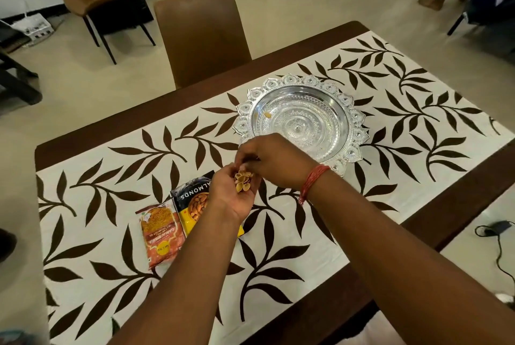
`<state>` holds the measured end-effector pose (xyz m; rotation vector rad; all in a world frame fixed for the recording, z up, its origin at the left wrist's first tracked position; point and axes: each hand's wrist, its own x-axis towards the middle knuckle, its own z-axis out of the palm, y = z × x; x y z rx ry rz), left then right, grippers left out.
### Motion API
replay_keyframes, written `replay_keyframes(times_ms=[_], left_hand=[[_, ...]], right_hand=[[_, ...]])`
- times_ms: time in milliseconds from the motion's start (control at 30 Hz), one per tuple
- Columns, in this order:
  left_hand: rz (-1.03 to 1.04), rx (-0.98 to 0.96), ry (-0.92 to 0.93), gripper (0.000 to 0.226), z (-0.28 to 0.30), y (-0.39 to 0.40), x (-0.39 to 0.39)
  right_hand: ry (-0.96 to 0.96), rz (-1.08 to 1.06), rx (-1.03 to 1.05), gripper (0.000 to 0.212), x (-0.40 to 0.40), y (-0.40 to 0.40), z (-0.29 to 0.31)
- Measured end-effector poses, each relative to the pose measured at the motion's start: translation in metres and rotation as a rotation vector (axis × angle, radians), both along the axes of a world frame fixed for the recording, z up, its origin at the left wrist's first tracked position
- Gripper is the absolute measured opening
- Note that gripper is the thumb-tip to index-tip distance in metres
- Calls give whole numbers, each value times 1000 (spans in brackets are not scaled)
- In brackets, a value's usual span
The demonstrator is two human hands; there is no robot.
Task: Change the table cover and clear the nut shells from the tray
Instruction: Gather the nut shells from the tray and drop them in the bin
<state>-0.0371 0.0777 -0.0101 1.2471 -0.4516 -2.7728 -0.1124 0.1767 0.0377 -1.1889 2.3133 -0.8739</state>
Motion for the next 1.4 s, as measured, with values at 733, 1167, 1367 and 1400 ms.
replay_keyframes(times_ms=[733, 1167, 1367, 1400], left_hand=[[16, 8, -46, 35, 6, -10, 13], [-52, -10, -61, 37, 13, 12, 1], [-42, -21, -62, 36, 12, 17, -1], [-41, -22, -62, 37, 12, 17, -1]], right_hand=[[447, -103, 384, 23, -52, 27, -55], [84, -217, 308, 22, -27, 38, -36], [-24, -278, 182, 14, -31, 47, -30], [-22, -278, 179, 13, -32, 47, -29]])
